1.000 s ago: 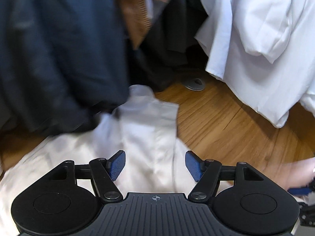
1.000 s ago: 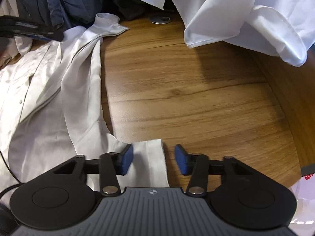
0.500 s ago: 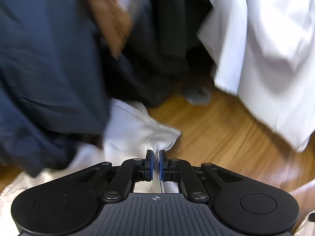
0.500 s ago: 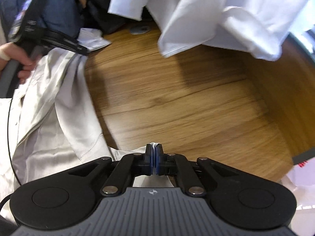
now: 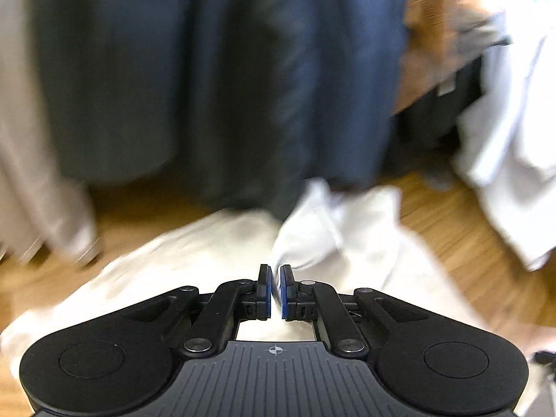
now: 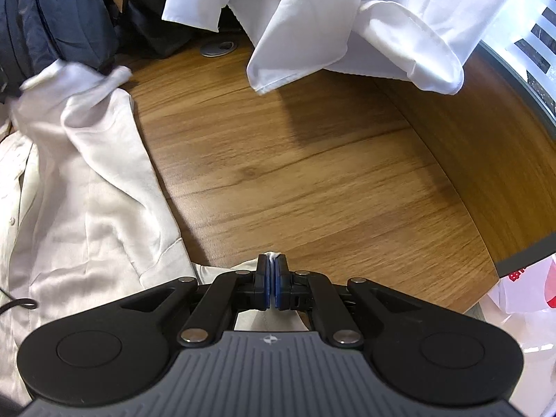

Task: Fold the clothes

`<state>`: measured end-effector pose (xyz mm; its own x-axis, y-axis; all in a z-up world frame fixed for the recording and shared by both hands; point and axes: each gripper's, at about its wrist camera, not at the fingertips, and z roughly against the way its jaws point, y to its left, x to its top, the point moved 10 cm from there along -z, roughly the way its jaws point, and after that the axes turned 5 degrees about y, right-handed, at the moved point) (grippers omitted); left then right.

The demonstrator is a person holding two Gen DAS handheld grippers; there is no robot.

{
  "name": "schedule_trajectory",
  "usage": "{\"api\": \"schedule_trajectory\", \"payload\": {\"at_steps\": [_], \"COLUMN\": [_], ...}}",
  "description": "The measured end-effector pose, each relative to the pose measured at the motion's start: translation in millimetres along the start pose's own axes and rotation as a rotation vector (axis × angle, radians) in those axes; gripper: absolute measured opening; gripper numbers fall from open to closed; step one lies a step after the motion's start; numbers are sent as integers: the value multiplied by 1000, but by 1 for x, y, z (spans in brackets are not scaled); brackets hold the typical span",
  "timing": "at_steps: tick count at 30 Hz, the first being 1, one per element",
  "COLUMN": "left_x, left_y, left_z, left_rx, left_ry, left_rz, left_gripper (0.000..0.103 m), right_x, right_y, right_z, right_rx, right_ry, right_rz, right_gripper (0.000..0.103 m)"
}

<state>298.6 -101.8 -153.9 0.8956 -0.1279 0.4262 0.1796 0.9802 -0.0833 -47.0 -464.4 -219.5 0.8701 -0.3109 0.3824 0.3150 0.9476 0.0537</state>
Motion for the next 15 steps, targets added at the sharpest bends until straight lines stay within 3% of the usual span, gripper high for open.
{"api": "schedule_trajectory", "payload": {"at_steps": [4, 8, 9, 11, 15], "left_x": [-26, -47, -46, -36, -6], "left_y": [42, 58, 55, 41, -7], "left_z": [-22, -34, -29, -15, 3], "left_rx": [135, 174, 168, 126, -1], "left_ry": [62, 160, 143, 87, -14], "left_rz": [24, 43, 32, -1, -79], "left_gripper": [7, 10, 12, 28, 35], "right_x": [-1, -3, -3, -2, 0], "right_y": [1, 3, 3, 4, 2], "right_z": [-3, -5, -5, -4, -5], "right_rx": [-21, -27, -27, -25, -19], "right_ry": [16, 34, 36, 34, 35], "right_rz": [15, 24, 26, 27, 17], "right_gripper": [3, 3, 3, 4, 4]}}
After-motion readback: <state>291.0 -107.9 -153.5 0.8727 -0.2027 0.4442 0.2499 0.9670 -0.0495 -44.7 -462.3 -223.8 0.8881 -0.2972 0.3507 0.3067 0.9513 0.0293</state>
